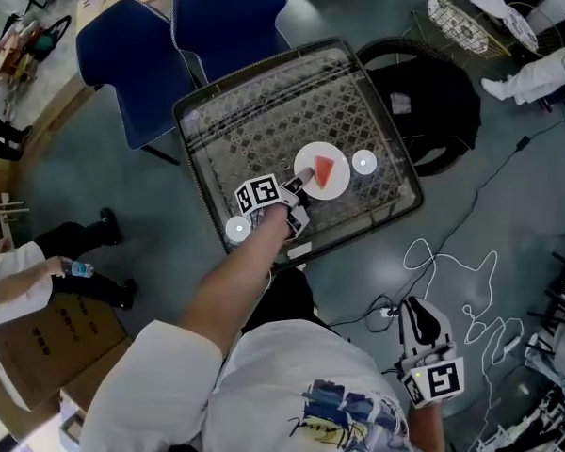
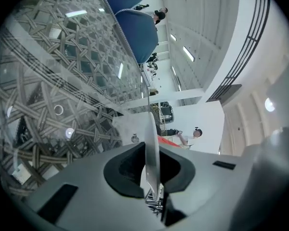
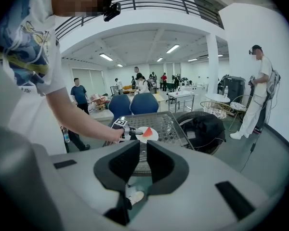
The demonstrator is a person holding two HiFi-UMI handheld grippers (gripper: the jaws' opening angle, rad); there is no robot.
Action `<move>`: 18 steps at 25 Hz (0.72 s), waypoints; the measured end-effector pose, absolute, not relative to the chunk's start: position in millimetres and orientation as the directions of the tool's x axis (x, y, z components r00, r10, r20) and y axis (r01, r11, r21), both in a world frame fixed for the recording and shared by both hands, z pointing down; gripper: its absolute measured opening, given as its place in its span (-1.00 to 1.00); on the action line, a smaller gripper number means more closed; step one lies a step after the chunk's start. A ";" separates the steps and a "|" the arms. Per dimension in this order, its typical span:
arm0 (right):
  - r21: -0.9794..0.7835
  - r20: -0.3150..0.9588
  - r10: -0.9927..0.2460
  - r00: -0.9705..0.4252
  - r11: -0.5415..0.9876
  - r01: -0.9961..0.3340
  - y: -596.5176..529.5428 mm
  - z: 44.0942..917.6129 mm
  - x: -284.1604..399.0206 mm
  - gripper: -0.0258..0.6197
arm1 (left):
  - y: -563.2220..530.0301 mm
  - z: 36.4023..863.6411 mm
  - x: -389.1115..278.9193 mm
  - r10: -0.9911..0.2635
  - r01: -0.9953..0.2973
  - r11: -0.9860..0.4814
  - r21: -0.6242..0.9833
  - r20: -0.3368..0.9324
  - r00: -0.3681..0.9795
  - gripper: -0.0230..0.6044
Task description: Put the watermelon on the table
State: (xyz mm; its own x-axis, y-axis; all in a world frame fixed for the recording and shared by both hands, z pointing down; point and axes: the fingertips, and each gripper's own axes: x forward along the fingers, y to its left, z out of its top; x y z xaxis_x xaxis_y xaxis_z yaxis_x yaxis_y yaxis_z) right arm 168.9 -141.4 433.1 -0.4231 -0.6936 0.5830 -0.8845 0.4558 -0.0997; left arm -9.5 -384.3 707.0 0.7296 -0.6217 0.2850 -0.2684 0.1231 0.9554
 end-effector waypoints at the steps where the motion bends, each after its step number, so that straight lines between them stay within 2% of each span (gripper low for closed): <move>1: -0.104 0.587 -0.691 -0.423 0.454 -0.885 -148.0 434.4 169.0 -0.80 | -391.4 710.5 -10.0 -0.620 -0.272 0.130 0.954 0.292 0.728 -0.83; 13: -0.140 0.601 -0.674 -0.430 0.440 -0.887 -196.0 443.1 173.2 -0.80 | -416.8 738.1 -13.1 -0.570 -0.351 0.206 0.913 0.404 0.716 -0.83; 18: -0.154 0.604 -0.669 -0.434 0.437 -0.886 -206.1 446.9 172.7 -0.80 | -416.1 746.6 -15.5 -0.552 -0.421 0.213 0.882 0.464 0.693 -0.82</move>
State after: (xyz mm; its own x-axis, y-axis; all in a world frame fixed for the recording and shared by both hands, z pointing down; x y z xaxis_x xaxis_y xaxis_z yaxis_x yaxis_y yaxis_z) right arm 172.7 -206.1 446.9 -0.4342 -0.6687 0.6035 -0.8863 0.4369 -0.1536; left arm -15.5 -416.1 746.6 0.6926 -0.5524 0.4639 -0.4207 0.2130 0.8818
